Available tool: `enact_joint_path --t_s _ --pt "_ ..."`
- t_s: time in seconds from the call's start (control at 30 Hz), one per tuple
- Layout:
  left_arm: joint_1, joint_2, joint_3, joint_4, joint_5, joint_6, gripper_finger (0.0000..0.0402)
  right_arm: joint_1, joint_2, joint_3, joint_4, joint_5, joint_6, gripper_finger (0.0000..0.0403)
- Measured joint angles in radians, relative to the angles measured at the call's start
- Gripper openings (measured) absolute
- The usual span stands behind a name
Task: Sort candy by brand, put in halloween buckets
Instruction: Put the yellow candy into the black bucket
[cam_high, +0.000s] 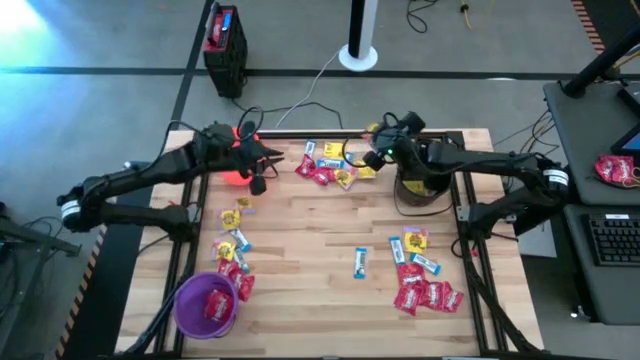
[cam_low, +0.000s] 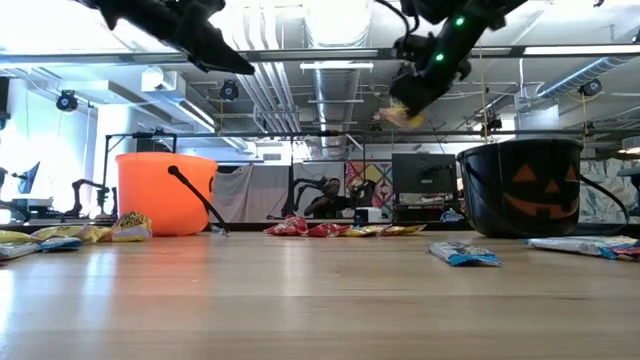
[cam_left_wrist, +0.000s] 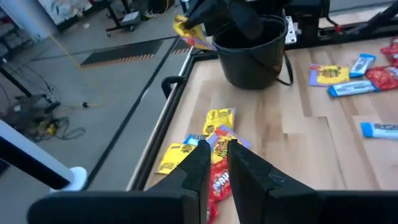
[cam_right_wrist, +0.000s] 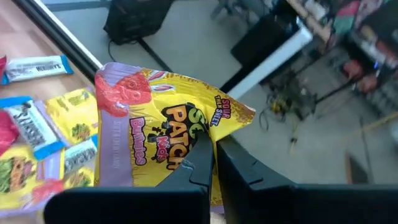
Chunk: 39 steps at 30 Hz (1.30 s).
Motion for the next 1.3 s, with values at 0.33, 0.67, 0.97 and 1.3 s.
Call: enact_joint_path --t_s 0.33,0.67,0.97,1.3 --pt "0.0 0.114 0.043 0.001 -0.2 0.064 0.0038 0.0 -0.088 0.054 -0.525 -0.036 0.512 0.0009" --pt "0.0 0.139 0.068 -0.005 -0.204 0.061 0.0038 0.012 -0.078 0.082 -0.89 -0.135 0.811 0.0009" --pt "0.0 0.109 0.08 -0.018 -0.205 0.031 0.0038 0.013 -0.078 0.082 -0.93 -0.17 0.878 0.0009" --pt "0.0 0.109 0.08 -0.095 -0.205 0.01 0.0038 0.013 -0.078 0.082 -0.957 -0.224 0.945 0.0009"
